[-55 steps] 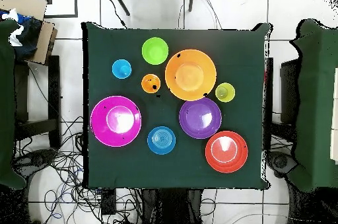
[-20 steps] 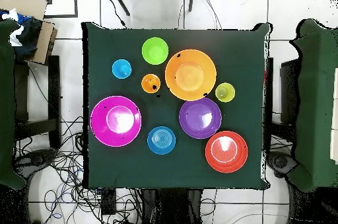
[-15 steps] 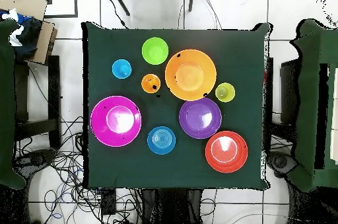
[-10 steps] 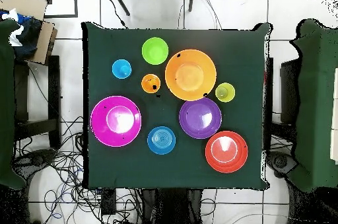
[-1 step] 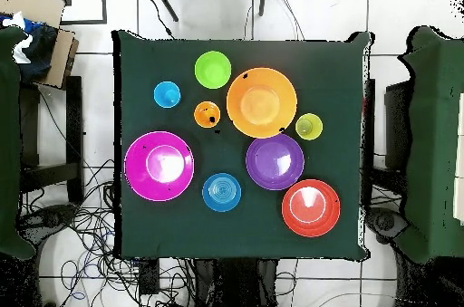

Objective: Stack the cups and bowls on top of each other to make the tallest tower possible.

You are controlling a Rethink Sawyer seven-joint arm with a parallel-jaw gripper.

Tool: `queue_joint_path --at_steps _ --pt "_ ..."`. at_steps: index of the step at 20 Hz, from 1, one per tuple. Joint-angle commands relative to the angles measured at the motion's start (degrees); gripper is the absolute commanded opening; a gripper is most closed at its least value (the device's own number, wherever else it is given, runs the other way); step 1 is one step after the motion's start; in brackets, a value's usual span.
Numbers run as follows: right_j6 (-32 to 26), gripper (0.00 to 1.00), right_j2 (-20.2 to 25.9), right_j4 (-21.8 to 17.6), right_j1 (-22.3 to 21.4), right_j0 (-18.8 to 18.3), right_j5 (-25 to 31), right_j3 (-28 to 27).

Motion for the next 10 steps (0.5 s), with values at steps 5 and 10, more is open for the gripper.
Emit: queue_joint_path --at_steps 5,10 --pt "11.39 0.0 5.23 -0.96 1.42 -1.36 3.92 3.97" --pt "11.49 0.0 5.22 -0.96 1.51 -1.32 3.95 3.89"
